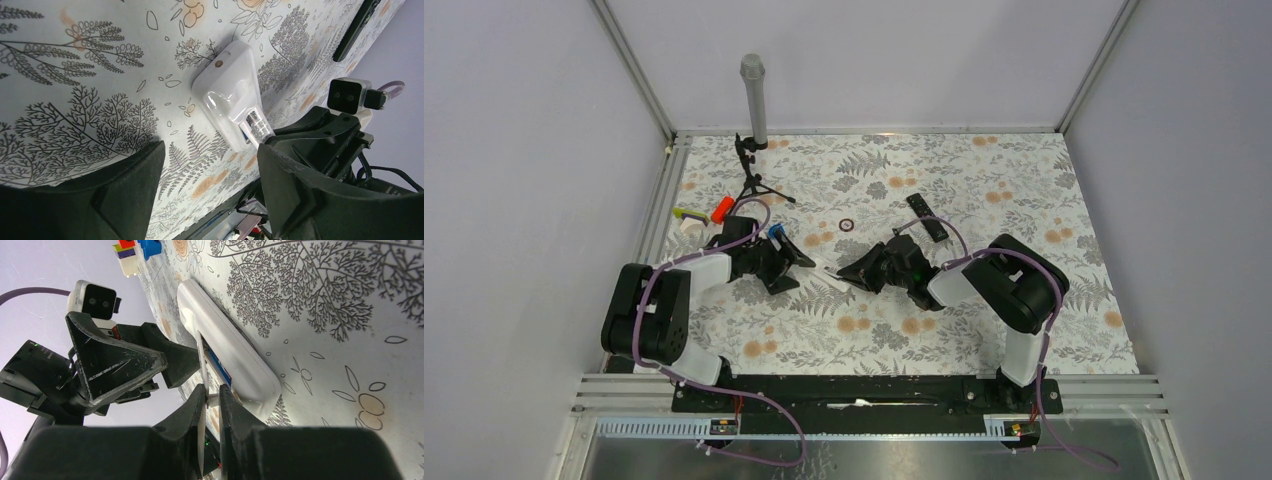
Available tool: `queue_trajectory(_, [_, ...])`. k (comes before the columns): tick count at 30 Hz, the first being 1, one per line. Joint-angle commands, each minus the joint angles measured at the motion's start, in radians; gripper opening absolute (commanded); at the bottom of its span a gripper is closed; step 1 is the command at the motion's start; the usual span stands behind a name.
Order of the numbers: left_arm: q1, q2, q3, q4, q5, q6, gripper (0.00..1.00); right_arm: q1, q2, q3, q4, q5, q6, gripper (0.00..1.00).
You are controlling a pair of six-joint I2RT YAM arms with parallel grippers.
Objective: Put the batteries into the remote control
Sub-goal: Load the battery into the remote control.
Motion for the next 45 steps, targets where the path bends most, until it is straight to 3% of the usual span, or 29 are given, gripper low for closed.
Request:
queue_trajectory(1, [-0.012,0.021,0.017,0.045,-0.026,-0.008,0.73,0.010,0.011,0.008,-0.033,0.024,0.014,0.01])
queue_trajectory(13, [-0.064,0.080,0.003,0.128,-0.048,-0.094,0.69,0.020,0.000,0.001,-0.102,0.027,0.071,0.18])
queue_trajectory(26, [-0.078,0.120,0.011,0.108,-0.062,-0.074,0.64,0.021,-0.031,0.054,-0.245,0.009,0.065,0.34])
queue_trajectory(31, [-0.078,0.127,0.013,0.108,-0.065,-0.077,0.64,0.021,-0.043,0.082,-0.298,0.007,0.057,0.47])
queue_trajectory(45, [-0.078,0.138,0.013,0.108,-0.076,-0.084,0.63,0.016,-0.068,0.248,-0.618,0.016,-0.029,0.59])
